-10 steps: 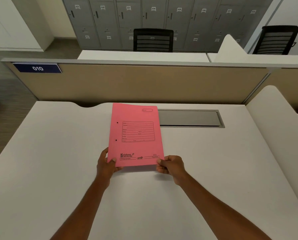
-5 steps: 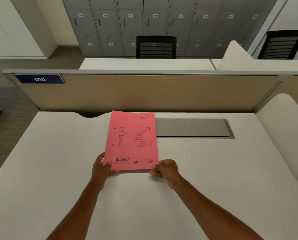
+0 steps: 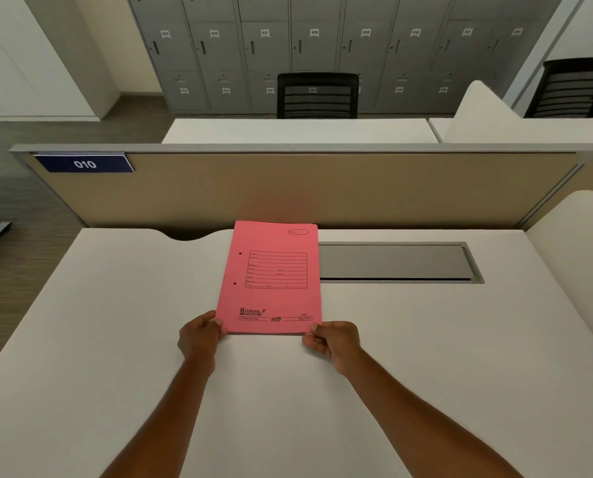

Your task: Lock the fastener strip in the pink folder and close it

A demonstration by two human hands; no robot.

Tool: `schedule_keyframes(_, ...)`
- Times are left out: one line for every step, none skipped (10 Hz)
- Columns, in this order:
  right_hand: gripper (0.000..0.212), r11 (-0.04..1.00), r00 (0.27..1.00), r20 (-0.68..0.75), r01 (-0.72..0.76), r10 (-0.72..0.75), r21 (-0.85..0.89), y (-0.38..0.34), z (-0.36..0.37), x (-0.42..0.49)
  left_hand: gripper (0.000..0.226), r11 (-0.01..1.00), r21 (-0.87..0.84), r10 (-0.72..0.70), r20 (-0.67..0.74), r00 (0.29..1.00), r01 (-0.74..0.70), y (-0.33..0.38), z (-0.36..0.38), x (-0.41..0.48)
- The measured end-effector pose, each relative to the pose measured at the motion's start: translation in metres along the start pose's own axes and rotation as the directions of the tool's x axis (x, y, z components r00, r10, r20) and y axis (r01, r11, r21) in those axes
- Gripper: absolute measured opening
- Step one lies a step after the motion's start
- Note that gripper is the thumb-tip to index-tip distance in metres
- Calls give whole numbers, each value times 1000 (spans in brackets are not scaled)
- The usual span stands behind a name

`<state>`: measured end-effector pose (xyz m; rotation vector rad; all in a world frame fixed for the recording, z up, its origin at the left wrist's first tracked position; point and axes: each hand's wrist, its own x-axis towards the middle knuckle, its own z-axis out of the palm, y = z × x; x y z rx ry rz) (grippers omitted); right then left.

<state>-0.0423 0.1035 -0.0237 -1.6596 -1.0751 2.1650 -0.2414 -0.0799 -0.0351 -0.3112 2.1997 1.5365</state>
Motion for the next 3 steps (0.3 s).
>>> schedule_keyframes(20,1000,1000,-16,-8,8,20,-2,2,1,35,999,28,18,-2,1000,-18,0,1,5)
schedule_keyframes(21,999,1000,-9,-27,27,21,-2,1,-5,34,992,121,45,17,999,-47,6,0,-3)
schedule_keyframes(22,999,1000,0,-11,11,42,-2,2,-6,34,950,293,105,17,994,-105,9,-1,-4)
